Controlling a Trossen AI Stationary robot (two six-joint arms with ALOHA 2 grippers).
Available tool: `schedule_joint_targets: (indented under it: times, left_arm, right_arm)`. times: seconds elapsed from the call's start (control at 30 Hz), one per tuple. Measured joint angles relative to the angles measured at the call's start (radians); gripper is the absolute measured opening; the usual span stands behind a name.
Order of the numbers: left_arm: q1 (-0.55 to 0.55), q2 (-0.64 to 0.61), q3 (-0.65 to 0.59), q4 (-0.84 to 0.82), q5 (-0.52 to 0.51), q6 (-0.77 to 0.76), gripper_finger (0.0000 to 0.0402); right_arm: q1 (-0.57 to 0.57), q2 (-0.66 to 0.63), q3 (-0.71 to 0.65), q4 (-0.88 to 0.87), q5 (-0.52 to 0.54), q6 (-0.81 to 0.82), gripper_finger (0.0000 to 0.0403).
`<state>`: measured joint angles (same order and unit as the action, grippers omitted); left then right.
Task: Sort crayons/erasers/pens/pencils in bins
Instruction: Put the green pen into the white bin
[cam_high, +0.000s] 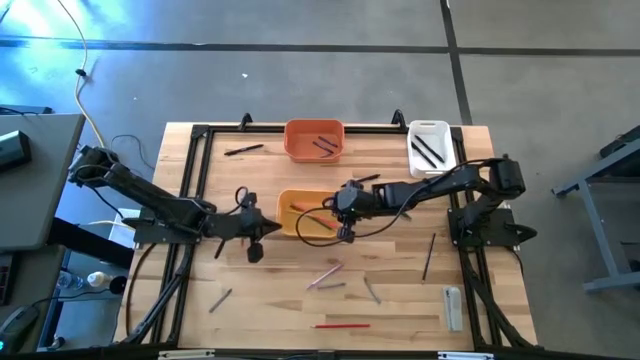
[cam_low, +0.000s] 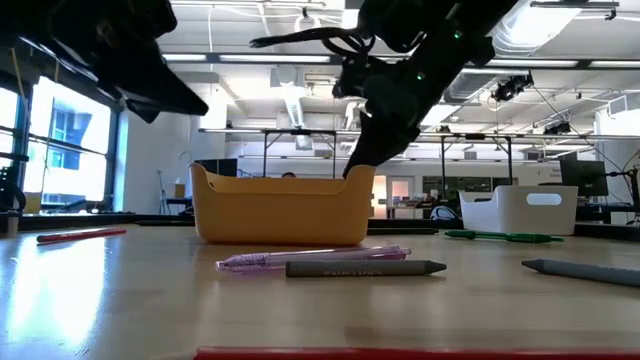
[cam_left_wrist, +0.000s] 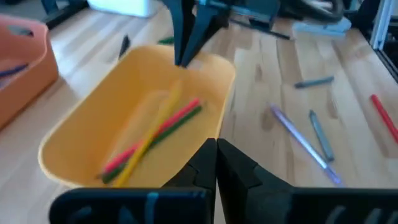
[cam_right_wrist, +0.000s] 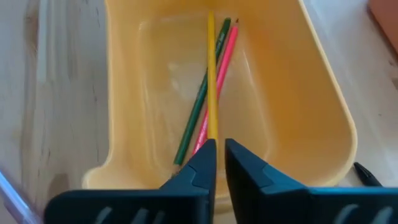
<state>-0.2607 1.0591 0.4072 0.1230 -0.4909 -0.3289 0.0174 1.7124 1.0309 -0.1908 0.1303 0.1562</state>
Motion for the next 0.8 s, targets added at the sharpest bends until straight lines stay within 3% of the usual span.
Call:
schedule_joint_targets:
  times: [0.2, 0.33, 0.47, 0.6, 0.8]
  left_arm:
    - [0.025, -0.001, -0.001, 0.109, 0.008, 0.094, 0.0]
    - [0.033, -0.001, -0.001, 0.161, 0.008, 0.139, 0.0]
    - [0.032, -0.001, -0.002, 0.175, -0.022, 0.193, 0.0]
    - [0.033, -0.001, -0.059, 0.303, -0.04, 0.221, 0.0]
    - [0.046, -0.001, -0.179, 0.558, -0.005, 0.216, 0.0]
  right_arm:
    - [0.003, -0.035, -0.001, -0.008, 0.008, 0.0, 0.0081]
    - [0.013, -0.107, -0.001, -0.046, 0.012, -0.017, 0.0094]
    - [0.08, -0.202, -0.018, -0.083, 0.104, -0.085, 0.0063]
    - [0.152, -0.316, -0.143, 0.035, 0.158, -0.084, 0.001]
    - [0.249, -0.443, -0.357, 0.176, 0.205, 0.075, 0.0009]
